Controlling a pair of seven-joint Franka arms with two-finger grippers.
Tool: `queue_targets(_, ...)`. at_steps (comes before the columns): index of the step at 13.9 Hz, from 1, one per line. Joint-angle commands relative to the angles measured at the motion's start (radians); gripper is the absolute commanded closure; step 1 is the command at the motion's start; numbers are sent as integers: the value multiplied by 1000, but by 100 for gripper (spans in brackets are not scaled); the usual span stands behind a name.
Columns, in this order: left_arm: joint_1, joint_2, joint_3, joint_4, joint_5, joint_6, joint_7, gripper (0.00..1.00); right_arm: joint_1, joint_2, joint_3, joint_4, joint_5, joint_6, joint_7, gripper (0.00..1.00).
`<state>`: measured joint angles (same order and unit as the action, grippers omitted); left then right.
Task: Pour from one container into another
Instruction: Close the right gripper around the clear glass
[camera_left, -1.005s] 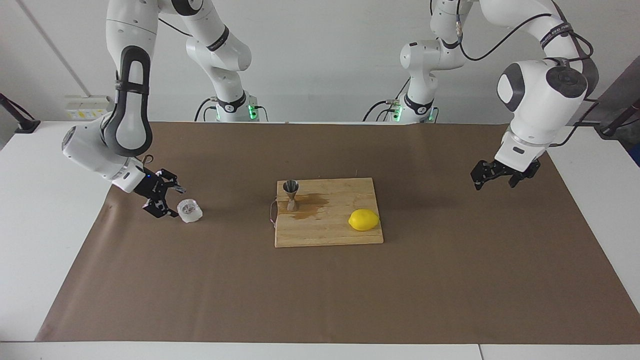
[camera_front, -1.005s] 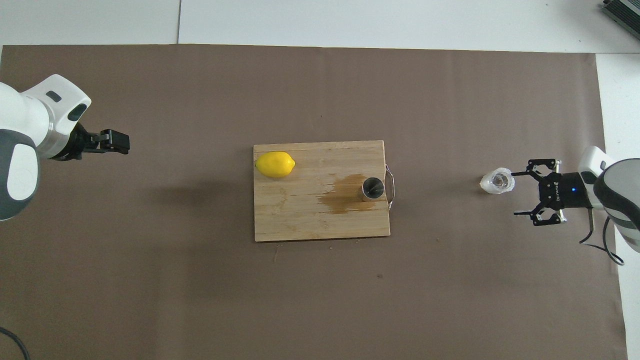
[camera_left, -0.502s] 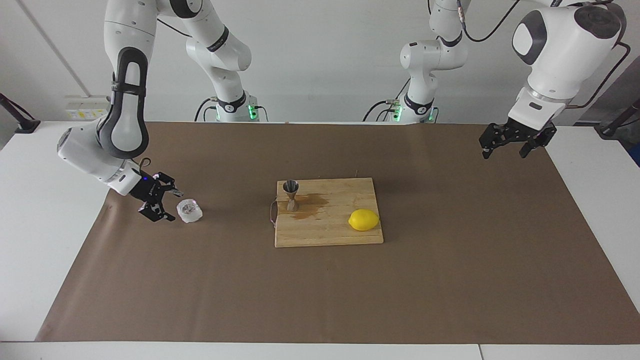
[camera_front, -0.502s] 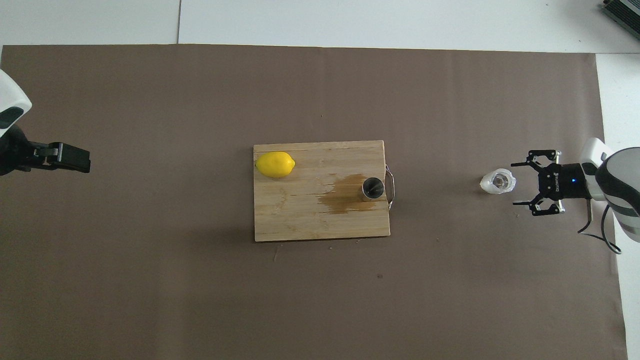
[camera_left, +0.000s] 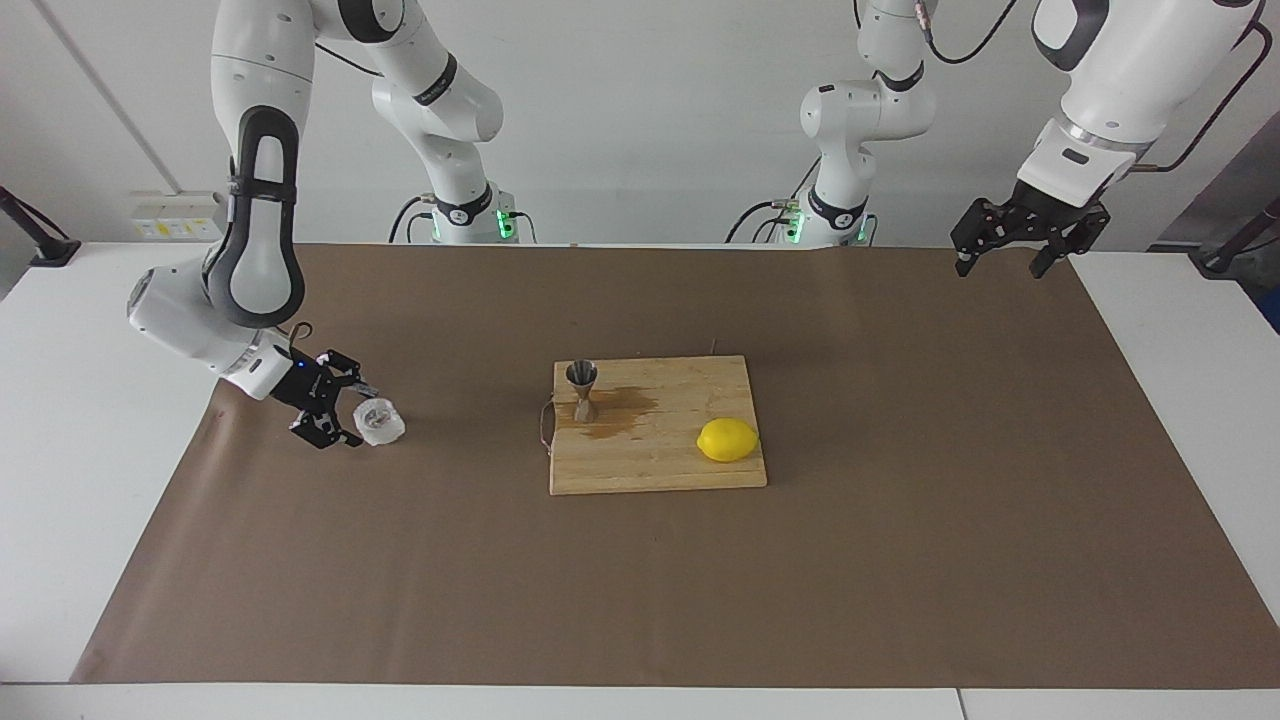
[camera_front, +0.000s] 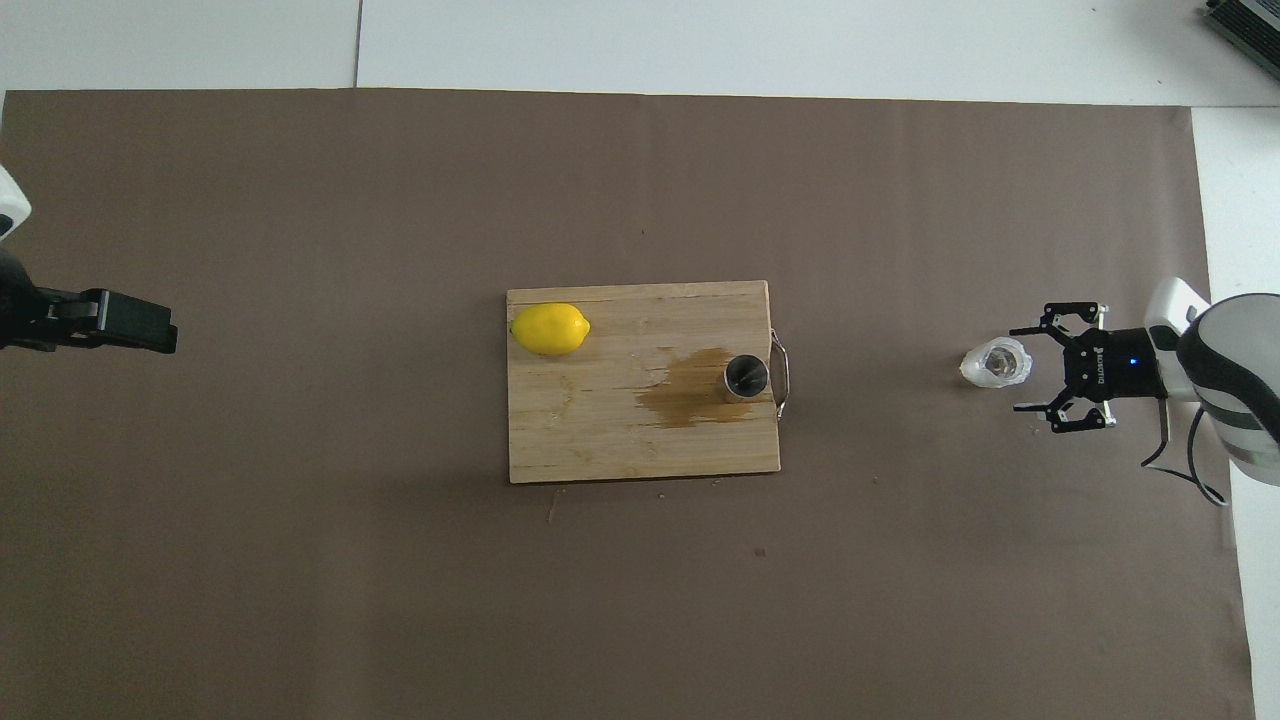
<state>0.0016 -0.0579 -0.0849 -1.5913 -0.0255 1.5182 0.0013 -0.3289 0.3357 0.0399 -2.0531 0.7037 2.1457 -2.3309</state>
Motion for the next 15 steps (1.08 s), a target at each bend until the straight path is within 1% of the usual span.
queue_targets(1,-8,-49,-1,-90,-8,48,-20,0,2,-4,6,-39,54,48,-34,0)
queue_targets(3,-9,-48,-3,-84,-8,43,-33,0,10,-4,8,-39,56,48,-33,0)
queue_targets(4,-9,-49,-3,-88,-8,46,-35,0,11,-4,8,-41,66,48,-31,3)
queue_targets(6,-9,-51,-1,-88,-8,34,-32,0,11,-6,8,-41,68,48,-31,33)
queue_targets(7,-9,-49,-1,-82,-1,21,-30,0,11,-7,8,-41,68,48,-31,50)
queue_targets(8,-8,-45,-1,-63,2,-7,-23,0,11,-7,8,-41,68,48,-33,69)
queue_targets(9,-8,-43,-1,-56,3,-12,-23,0,13,-10,8,-41,68,46,-33,95)
queue_targets(10,-8,-46,-3,-65,3,-3,-23,0,17,-18,8,-41,68,46,-33,99)
queue_targets(12,-5,-54,-3,-79,1,-3,-29,0,42,-56,8,-39,68,43,-24,100)
queue_targets(15,-6,-54,-3,-79,1,-6,-30,0,92,-112,9,-38,66,45,111,100)
